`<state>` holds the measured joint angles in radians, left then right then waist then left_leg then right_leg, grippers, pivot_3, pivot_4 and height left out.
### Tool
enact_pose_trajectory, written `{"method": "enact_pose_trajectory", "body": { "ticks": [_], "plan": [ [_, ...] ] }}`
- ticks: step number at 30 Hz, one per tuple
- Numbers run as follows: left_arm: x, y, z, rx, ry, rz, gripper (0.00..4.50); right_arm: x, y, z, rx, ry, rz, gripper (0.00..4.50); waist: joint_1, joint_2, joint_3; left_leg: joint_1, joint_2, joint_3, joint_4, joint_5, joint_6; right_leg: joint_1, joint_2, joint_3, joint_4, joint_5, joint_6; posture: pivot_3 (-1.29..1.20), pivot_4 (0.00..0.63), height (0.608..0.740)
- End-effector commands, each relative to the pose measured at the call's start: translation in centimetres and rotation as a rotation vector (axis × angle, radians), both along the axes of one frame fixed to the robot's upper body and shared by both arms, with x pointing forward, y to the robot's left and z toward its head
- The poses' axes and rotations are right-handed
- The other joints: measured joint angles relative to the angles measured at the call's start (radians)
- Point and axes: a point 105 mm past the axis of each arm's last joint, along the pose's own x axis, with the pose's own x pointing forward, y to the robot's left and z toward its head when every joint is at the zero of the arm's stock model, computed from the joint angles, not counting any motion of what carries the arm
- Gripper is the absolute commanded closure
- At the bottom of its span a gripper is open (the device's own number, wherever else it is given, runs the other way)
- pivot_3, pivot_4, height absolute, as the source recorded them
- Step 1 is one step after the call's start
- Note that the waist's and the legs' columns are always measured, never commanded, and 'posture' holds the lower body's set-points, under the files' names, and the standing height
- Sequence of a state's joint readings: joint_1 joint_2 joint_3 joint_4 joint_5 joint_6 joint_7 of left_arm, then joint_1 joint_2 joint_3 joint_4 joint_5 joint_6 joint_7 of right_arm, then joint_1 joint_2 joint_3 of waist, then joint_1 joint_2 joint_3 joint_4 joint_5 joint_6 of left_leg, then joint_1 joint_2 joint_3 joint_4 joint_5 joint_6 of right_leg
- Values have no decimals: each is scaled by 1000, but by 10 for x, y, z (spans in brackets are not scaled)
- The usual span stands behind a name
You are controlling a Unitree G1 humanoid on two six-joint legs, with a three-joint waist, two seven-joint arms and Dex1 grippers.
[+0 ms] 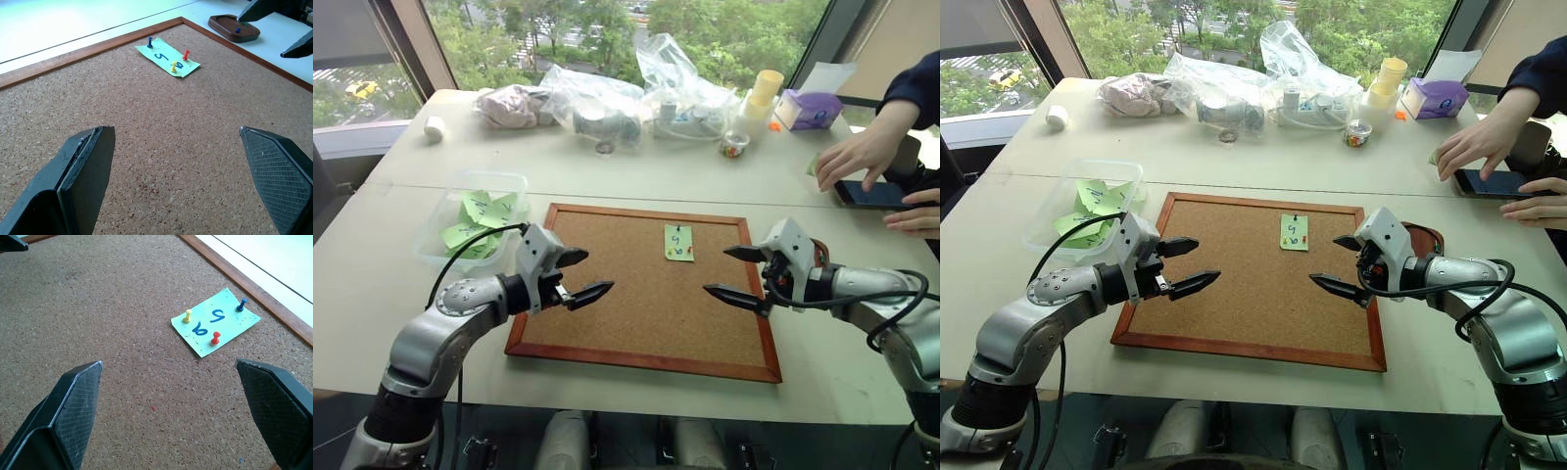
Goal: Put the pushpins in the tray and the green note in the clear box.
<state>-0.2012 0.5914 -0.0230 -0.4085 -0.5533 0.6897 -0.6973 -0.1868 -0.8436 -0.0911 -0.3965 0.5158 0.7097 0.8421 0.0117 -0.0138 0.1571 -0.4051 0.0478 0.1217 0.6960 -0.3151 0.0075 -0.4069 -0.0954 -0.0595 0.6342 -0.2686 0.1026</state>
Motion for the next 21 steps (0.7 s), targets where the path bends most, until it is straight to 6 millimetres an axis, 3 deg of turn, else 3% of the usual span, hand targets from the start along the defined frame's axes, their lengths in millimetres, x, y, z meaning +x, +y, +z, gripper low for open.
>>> {"method": "enact_pose_trajectory", "body": {
  "ticks": [1, 21],
  "plan": [
    [0, 1, 9, 3, -41, -17, 41, 3, -2, 12, -3, -59, 0, 0, 0, 0, 0, 0, 0, 0, 0, 0, 0, 0, 0, 0, 0, 0, 0, 0, 150, 740],
    [6, -6, 10, 2, -63, -36, 41, 4, -1, 13, 1, -68, 0, 0, 0, 0, 0, 0, 0, 0, 0, 0, 0, 0, 0, 0, 0, 0, 0, 0, 150, 740]
  ]
}}
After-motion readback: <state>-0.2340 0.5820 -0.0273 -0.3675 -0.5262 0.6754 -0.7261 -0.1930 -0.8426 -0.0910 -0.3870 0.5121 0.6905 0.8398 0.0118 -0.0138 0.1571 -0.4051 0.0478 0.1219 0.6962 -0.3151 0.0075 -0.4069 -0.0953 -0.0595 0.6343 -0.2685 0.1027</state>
